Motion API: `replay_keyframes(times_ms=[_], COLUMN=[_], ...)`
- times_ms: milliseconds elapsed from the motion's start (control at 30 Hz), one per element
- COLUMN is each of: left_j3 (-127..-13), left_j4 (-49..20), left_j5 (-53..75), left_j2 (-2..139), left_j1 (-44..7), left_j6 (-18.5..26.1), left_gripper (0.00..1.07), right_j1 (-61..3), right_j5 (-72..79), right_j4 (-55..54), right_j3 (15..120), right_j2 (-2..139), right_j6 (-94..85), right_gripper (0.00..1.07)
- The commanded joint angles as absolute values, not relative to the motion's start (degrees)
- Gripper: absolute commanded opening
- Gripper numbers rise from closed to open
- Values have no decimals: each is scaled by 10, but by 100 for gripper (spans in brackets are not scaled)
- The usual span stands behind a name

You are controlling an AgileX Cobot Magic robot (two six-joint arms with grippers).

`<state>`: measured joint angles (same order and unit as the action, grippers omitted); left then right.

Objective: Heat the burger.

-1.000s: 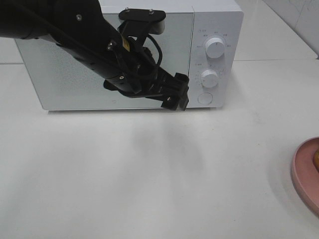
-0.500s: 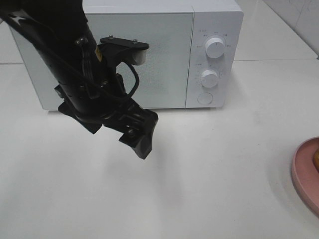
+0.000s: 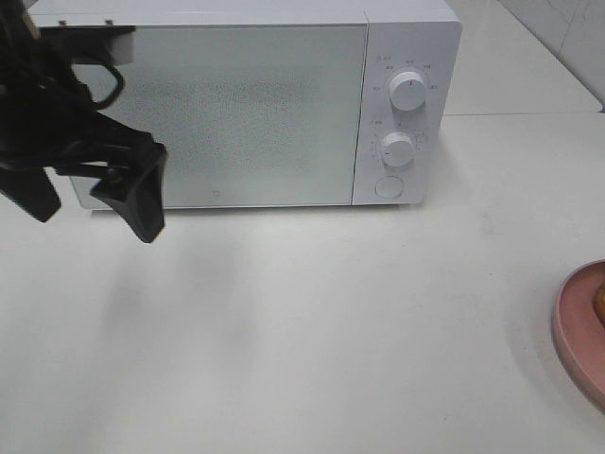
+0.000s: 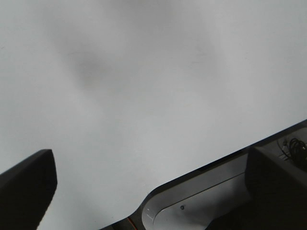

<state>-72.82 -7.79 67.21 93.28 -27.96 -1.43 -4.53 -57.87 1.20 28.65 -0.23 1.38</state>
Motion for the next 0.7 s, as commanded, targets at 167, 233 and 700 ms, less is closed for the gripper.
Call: replay_keyframes(times_ms=[167, 233, 700], left_j3=[-729, -729, -615], left_j4=[-77, -76, -67], left_j5=[719, 730, 735], left_j2=[879, 862, 713], left_j1=[-191, -169, -28], left_j6=[-11, -6, 22], left_gripper=[100, 100, 100], right_j1=[-40, -40, -40], right_j5=[-570, -570, -570], right_j4=[13, 13, 13], right_j3=[285, 285, 285], right_j2=[-18, -18, -18], right_j6=[13, 13, 13], right_gripper=[75, 75, 75])
